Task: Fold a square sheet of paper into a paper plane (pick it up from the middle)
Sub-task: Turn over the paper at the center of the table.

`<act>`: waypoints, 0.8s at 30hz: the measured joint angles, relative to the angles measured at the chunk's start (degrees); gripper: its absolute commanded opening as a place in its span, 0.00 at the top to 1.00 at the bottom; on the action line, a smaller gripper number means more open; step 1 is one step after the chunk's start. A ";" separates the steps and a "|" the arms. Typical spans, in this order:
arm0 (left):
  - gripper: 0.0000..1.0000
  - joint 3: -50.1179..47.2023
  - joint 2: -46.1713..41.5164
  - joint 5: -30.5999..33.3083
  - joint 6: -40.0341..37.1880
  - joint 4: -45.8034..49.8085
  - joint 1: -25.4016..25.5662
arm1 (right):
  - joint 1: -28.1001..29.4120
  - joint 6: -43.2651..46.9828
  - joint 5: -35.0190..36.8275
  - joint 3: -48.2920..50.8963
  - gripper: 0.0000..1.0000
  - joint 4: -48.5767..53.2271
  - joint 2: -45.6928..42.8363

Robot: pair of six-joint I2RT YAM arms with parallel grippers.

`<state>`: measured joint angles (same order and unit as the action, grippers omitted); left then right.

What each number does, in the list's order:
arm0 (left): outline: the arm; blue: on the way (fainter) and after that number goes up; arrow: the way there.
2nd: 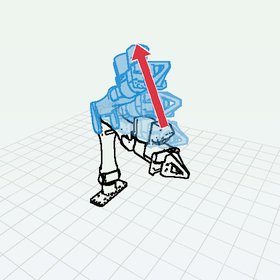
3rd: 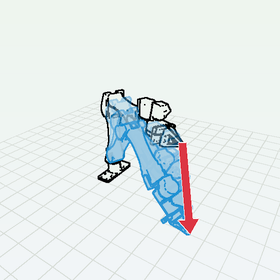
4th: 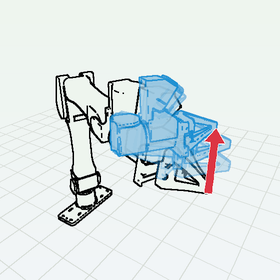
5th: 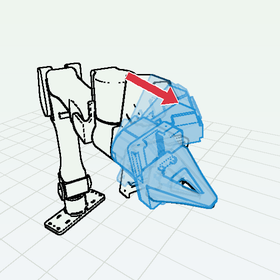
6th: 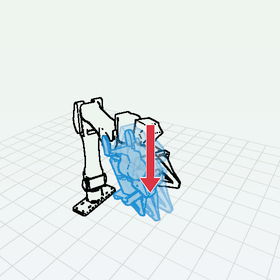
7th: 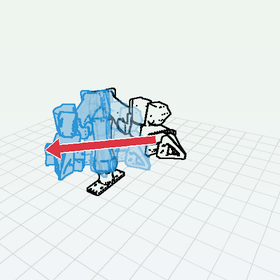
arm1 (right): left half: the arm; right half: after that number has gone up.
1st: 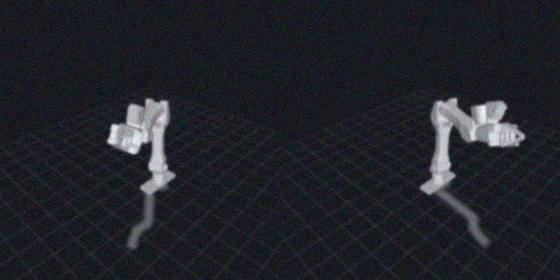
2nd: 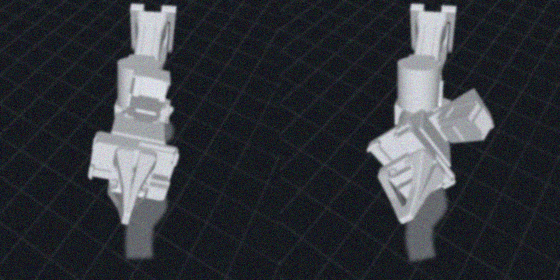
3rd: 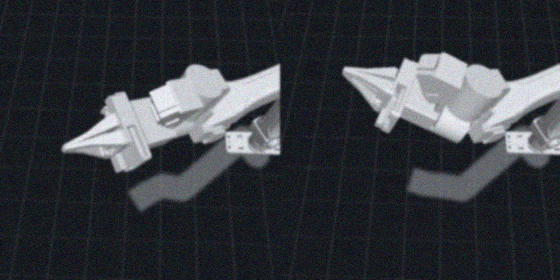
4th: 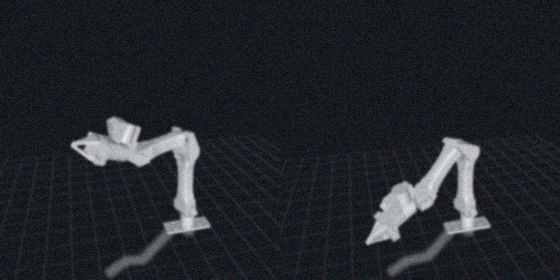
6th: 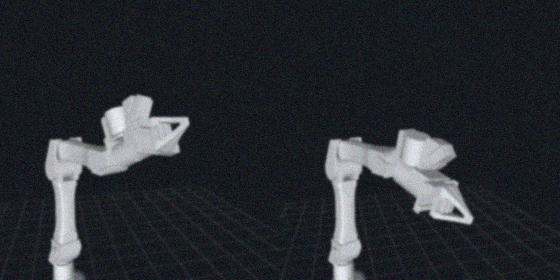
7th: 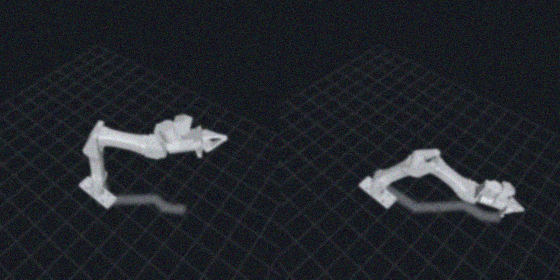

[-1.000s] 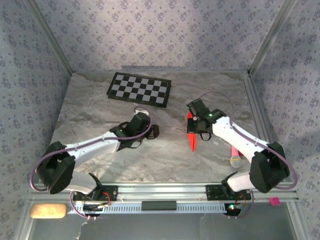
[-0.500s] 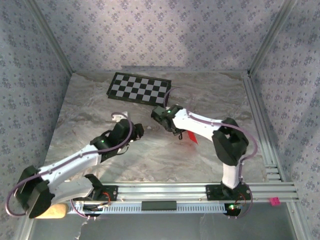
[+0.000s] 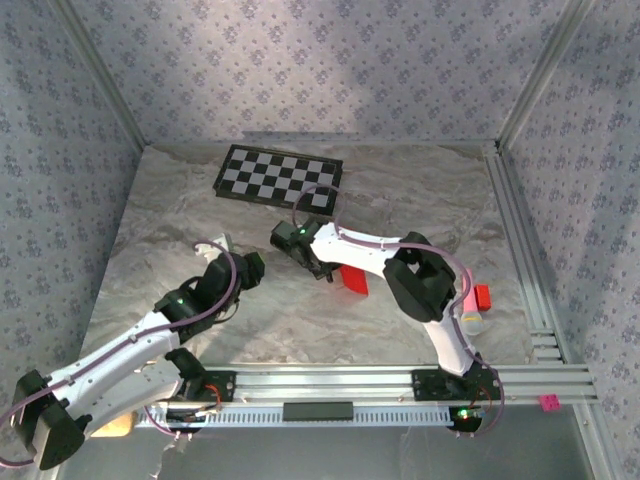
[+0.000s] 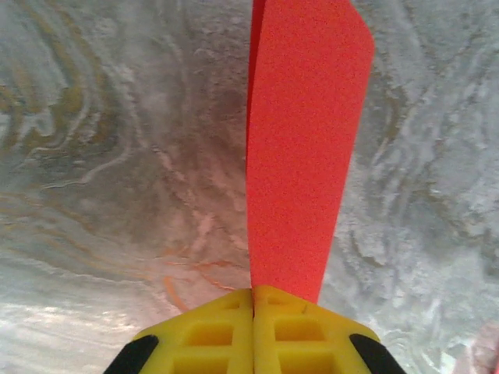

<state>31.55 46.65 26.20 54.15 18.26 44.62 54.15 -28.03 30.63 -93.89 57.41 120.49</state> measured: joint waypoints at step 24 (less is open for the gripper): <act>0.46 10.01 26.12 -17.46 -3.37 -3.69 -1.88 | -28.11 -4.57 -53.20 45.05 0.85 -44.85 -30.51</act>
<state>41.56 72.77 8.73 50.78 14.57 42.74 26.04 -32.60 -22.57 -48.84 12.56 89.97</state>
